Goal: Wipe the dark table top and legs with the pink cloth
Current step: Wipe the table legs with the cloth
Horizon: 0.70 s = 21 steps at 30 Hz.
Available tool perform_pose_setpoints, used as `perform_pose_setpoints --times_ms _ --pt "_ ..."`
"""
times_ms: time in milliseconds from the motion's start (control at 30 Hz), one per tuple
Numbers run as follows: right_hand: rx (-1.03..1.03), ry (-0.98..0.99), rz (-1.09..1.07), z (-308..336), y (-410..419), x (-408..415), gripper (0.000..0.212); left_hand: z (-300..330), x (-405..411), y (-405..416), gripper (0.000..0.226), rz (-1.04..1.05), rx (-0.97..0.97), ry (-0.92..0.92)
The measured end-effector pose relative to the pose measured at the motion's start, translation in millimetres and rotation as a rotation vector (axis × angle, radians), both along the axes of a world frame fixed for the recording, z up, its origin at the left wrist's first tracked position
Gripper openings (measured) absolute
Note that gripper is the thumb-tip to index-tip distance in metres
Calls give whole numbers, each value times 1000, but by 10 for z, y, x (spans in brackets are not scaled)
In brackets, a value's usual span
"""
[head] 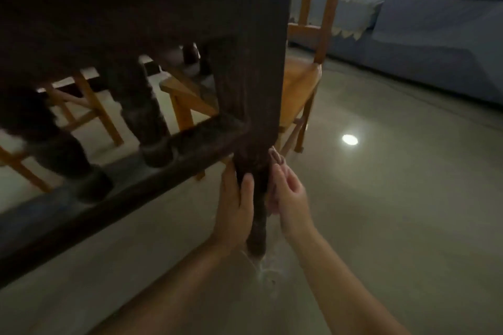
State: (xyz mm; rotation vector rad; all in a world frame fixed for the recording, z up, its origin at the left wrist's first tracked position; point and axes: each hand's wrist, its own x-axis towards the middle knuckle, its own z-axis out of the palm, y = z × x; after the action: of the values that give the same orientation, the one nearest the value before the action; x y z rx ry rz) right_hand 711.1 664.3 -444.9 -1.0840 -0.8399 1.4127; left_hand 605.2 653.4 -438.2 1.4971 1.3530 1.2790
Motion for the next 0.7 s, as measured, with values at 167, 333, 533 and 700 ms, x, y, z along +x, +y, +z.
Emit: perform_pose_setpoints --times_ms 167,333,533,700 --pt "319 -81 -109 -611 175 -258 45 -160 -17 342 48 -41 154 -4" --pt "197 -227 -232 -1301 100 -289 37 -144 19 443 63 20 125 32" --pt "-39 -274 -237 -1548 103 -182 44 -174 11 458 65 -28 85 0" --pt "293 -205 -343 -1011 287 -326 31 -211 14 452 74 -40 151 -41"
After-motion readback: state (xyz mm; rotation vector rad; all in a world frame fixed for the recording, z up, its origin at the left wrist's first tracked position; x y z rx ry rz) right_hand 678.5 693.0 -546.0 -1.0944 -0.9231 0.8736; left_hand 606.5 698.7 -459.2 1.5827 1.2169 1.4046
